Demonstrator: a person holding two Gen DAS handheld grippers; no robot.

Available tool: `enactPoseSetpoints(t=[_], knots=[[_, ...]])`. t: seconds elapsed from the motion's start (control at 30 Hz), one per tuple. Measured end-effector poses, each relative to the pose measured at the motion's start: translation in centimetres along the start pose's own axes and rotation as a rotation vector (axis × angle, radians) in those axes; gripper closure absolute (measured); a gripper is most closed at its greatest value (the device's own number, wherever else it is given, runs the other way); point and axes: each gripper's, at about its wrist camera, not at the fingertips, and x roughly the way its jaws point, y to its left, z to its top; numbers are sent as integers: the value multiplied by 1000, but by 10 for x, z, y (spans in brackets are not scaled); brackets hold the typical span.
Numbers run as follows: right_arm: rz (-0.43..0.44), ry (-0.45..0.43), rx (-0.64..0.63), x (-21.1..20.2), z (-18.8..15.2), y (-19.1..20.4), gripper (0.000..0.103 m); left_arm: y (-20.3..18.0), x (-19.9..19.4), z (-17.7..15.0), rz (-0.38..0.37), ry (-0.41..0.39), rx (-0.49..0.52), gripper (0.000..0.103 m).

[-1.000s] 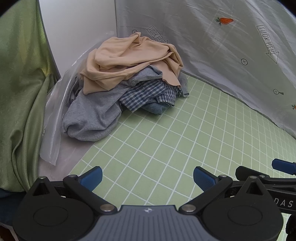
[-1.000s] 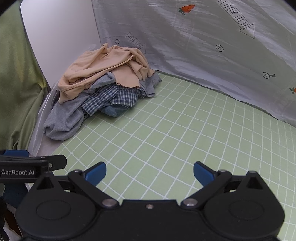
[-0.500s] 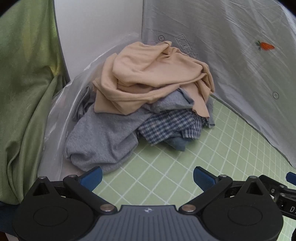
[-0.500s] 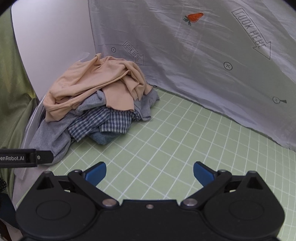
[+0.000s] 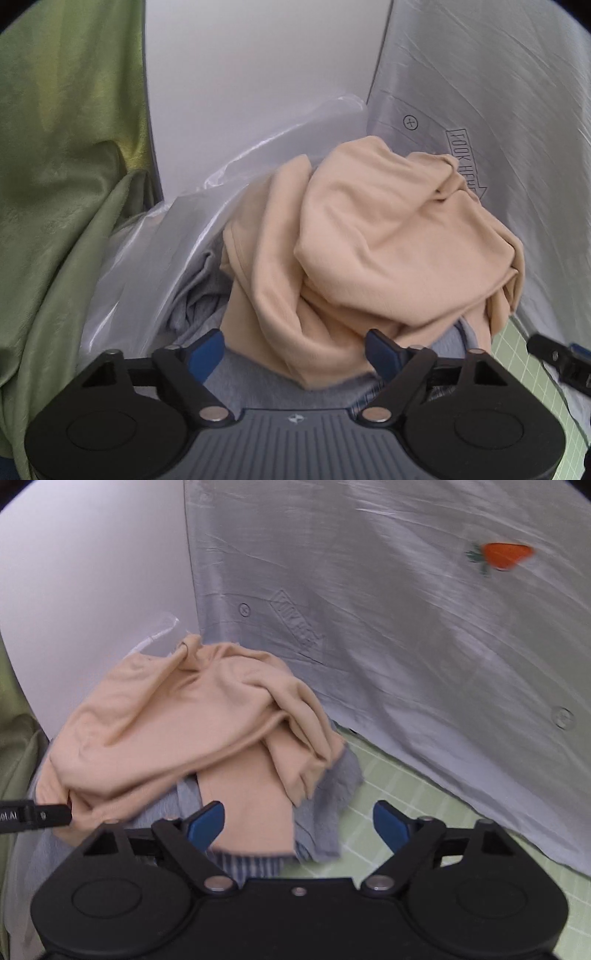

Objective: Fold clothes
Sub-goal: 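Reach both grippers into the pile and grasp the beige shirt, then lift the beige shirt with both grippers and pull it onto the open mat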

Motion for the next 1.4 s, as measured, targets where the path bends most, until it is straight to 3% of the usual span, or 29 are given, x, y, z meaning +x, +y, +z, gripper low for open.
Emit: enactPoseSetpoints(t=[0.07,0.17,0.33,0.4,0.43,0.63,0.77,0.9,1.07,1.23,1.3,1.4], knots=[[39,-8,13,17,13,4,23,3,11,6,-7,21,-13,45],[103,3,62,43,28,6,38,6,24,9,-29,42,-44,67],[173,44,131,77,40,9,51,5,29,9,-34,36,-26,76],[216,33,150,82,41,8,86,5,27,8,-35,29,-21,77],[212,13,147,79,40,8,91,4,26,7,-34,25,-16,79],[183,-80,121,42,28,-2,96,-6,5,7,-24,-31,58,87],[142,-118,179,-3,6,-29,96,-19,-19,2,-76,-66,90,89],[54,-159,224,-65,-37,-63,97,-45,-46,-26,-146,-64,158,88],[-72,-158,281,-147,-117,-99,97,-77,-82,-70,-249,-38,241,88],[-272,-62,285,-216,-214,-122,97,-111,-97,-171,-337,147,352,88],[-343,17,315,-236,-258,-137,96,-124,-102,-214,-366,226,399,88],[-403,112,394,-256,-312,-161,95,-139,-107,-271,-384,339,458,88]])
